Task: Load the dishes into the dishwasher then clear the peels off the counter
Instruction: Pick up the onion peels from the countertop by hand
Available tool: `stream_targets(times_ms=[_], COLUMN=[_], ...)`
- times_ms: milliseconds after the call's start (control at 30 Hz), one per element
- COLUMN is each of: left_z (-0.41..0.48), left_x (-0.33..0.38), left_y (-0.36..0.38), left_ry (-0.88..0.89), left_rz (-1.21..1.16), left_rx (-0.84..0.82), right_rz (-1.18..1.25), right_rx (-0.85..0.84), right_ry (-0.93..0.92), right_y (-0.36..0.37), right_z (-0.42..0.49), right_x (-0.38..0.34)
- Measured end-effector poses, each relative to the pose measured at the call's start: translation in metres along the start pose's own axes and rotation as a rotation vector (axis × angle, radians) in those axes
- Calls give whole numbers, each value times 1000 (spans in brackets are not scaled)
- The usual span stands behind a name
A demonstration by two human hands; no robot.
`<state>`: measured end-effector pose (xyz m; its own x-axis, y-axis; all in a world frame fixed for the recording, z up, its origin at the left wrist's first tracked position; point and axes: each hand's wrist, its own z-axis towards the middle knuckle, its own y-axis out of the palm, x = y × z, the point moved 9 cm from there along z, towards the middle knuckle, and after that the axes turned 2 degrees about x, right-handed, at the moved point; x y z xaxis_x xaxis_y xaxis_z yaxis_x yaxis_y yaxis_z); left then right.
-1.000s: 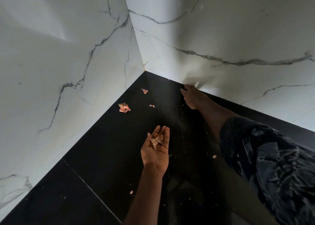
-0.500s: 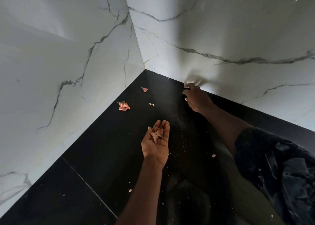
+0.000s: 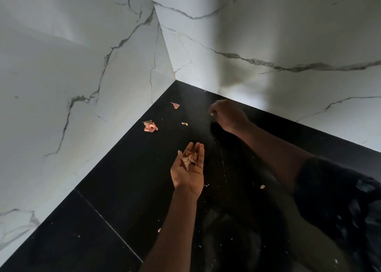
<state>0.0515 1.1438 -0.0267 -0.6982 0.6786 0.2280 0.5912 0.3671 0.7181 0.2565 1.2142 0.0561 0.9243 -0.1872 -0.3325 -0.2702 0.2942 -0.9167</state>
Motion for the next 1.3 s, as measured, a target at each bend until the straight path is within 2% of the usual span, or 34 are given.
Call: stream_targets(times_ms=[133, 300, 433, 533, 600, 700, 867, 1000, 1100, 1200, 1300], left_z=[14, 18, 11, 6, 2, -4, -7, -6, -5, -2, 0], left_x=[13, 32, 47, 53, 55, 59, 64, 64, 61, 58, 59], left_y=[6, 14, 9, 0, -9, -16, -21, -18, -17, -15, -11], left_ry=[44, 89, 134, 144, 148, 152, 159, 148, 132, 128, 131], left_rz=[-14, -25, -59, -83, -97, -101, -112, -140, -149, -147, -144], left_rx=[14, -15, 0, 30, 54, 65, 59, 53, 61, 69, 55], right_rz=[269, 284, 358, 238, 135, 36, -77, 64, 267, 355, 343], right_rx=[-35, -219, -172, -101, -128, -190, -163, -181, -90, -57, -146], right_ry=[-77, -209, -186, -69, -37, -76, -173, -68, 14, -41, -154], right_y=[-7, 7, 9, 21, 36, 54, 49, 48, 27, 6, 5], right_z=[-37, -57, -32, -5, 3, 0, -11, -17, -22, -32, -45], right_x=[-66, -115, -119, -100, -92, -95, -102, -87, -84, -110, -146])
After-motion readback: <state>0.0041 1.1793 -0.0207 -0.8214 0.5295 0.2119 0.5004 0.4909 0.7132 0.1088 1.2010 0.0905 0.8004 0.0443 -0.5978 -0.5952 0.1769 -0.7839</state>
